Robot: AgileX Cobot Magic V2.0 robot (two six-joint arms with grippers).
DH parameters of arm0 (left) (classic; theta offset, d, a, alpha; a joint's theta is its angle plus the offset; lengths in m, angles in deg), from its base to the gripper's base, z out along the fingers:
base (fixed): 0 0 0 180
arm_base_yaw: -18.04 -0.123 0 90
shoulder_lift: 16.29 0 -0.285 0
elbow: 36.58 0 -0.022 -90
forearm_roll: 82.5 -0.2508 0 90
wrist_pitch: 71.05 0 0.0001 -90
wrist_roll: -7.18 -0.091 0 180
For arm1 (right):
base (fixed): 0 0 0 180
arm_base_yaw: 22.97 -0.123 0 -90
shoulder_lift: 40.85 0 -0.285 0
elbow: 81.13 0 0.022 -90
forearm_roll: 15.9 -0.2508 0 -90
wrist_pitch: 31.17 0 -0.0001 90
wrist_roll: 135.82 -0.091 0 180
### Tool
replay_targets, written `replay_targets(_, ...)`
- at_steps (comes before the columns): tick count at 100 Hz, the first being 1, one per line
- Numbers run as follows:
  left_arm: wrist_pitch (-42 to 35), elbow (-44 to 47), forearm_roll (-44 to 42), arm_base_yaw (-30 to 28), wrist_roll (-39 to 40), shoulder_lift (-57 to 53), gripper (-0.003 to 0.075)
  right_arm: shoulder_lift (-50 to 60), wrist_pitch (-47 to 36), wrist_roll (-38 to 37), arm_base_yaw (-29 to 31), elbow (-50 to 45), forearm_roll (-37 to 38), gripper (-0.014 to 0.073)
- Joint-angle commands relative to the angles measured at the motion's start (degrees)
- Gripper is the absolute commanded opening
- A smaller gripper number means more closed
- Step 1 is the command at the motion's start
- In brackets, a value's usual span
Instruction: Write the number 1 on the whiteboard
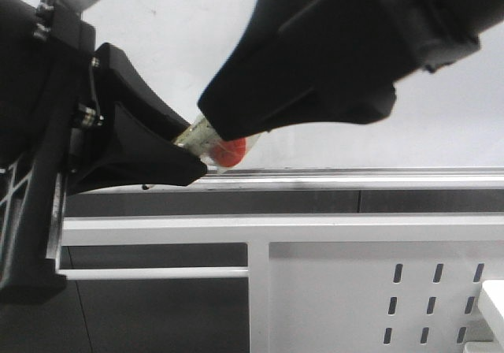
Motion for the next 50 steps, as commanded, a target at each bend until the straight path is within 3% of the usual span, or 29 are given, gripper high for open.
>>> replay_targets(1, -3.17, -2.00, 0.36, 0.51, 0.39, -1.44, -0.0020, 0.26, -3.69, 0.77, -0.14, 2.15, 0.19, 0.0242)
replay_targets(14, -2.90, -2.00, 0.36, 0.51, 0.51, -1.44, -0.0020, 0.27, -4.72, 0.77, -0.14, 2.15, 0.19, -0.0074)
replay_targets(24, -2.76, -2.00, 0.49, 0.51, 0.61, -1.44, -0.0015, 0.27, -5.25, 0.77, -0.14, 2.15, 0.19, -0.0071)
replay_targets(32, -2.76, -2.00, 0.49, 0.51, 0.61, -1.44, 0.0045, 0.27, -5.02, 0.77, -0.14, 2.15, 0.65, -0.0071)
replay_targets(50, -2.52, -2.00, 4.80, 0.51, 0.75, -1.86, 0.0391, 0.38, -5.58, 0.77, -0.14, 2.15, 0.76, -0.0071)
